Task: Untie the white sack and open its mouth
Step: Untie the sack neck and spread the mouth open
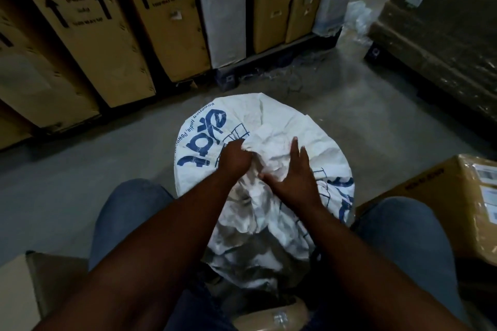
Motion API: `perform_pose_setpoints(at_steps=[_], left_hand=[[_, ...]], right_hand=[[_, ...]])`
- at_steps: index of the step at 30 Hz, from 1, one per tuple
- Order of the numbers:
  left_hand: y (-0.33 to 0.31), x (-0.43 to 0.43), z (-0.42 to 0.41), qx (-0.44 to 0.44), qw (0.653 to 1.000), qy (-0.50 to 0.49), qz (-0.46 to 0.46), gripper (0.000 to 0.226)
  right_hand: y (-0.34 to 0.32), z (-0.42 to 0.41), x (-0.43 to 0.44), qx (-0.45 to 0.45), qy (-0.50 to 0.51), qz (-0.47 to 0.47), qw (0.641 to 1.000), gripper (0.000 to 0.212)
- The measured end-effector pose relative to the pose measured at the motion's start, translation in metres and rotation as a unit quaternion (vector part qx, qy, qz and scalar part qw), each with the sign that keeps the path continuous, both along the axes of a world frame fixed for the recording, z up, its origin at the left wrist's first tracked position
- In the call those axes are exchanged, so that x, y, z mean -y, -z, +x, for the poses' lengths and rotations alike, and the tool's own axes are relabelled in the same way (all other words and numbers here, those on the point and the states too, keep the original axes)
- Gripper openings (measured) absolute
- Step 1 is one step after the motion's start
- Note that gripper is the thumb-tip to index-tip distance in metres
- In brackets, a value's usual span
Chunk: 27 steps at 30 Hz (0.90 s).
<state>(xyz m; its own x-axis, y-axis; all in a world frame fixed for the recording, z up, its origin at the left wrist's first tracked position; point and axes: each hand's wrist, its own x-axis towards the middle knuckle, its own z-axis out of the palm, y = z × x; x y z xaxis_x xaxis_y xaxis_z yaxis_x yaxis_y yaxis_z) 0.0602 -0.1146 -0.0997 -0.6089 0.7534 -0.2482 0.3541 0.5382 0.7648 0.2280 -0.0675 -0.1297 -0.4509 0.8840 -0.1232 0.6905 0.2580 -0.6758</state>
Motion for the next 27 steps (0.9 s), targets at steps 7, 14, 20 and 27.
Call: perform_pose_setpoints(at_steps=[7,14,20,27], left_hand=[[-0.029,-0.018,-0.014,-0.114,0.989,0.094,-0.027,0.043],[-0.087,-0.047,-0.058,-0.419,0.888,0.187,-0.030,0.054],[-0.104,-0.054,-0.036,-0.536,0.824,0.139,0.119,0.080],[-0.002,0.001,0.011,-0.489,0.698,0.507,0.126,0.027]], right_hand=[[-0.012,-0.001,-0.029,-0.075,0.170,-0.118,0.975,0.036],[-0.082,0.019,-0.117,0.003,0.085,-0.017,0.996,0.024],[-0.115,0.024,-0.146,0.059,0.133,0.087,0.986,0.042],[-0.100,0.012,-0.094,0.045,-0.107,0.402,0.908,0.079]])
